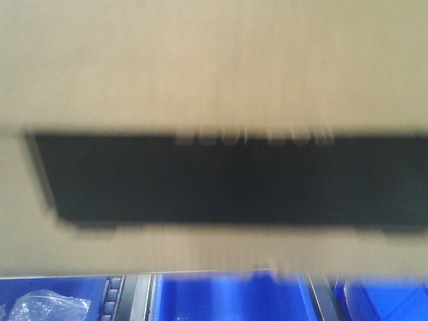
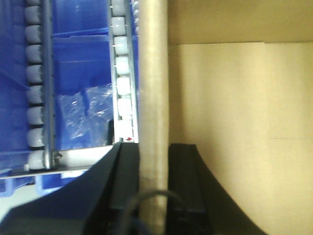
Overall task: Grab box from left shelf to table start
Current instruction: 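Lift the box with both grippers and pull it off the shelf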
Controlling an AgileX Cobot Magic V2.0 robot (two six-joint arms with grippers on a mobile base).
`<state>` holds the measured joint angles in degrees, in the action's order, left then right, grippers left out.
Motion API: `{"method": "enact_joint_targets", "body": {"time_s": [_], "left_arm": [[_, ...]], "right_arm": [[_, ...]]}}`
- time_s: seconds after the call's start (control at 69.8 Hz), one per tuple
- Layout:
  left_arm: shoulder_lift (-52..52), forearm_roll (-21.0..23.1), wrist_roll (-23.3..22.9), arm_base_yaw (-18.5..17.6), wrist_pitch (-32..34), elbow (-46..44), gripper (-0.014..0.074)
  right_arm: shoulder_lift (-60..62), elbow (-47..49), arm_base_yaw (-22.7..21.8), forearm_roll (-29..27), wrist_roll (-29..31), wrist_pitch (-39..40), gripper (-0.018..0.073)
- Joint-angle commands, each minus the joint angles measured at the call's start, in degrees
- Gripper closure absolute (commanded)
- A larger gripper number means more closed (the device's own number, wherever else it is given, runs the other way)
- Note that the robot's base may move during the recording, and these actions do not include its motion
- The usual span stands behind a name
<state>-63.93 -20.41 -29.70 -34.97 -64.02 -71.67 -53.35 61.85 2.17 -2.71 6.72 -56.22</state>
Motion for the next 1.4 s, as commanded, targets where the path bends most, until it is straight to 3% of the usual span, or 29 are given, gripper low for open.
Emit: {"method": "enact_joint_targets", "body": {"time_s": [0.0,0.602,0.917,1.389], "left_arm": [[5.3,2.2,-0.9,-1.3,10.9,1.0,0.0694],[21.5,3.6,-0.9,-1.3,17.2,4.9,0.0694],[22.7,9.2,-0.9,-1.3,17.5,4.9,0.0694],[22.7,9.5,-0.9,-1.3,16.6,4.9,0.0701]], "right_arm": [[4.7,-0.7,0.6,-5.8,-1.6,7.1,0.0499],[19.3,-3.0,0.6,-6.9,-1.6,9.7,0.0499],[20.1,-3.0,0.6,-9.6,-1.5,11.1,0.0499],[20.1,-3.0,0.6,-9.5,-1.5,14.2,0.0501]]}}
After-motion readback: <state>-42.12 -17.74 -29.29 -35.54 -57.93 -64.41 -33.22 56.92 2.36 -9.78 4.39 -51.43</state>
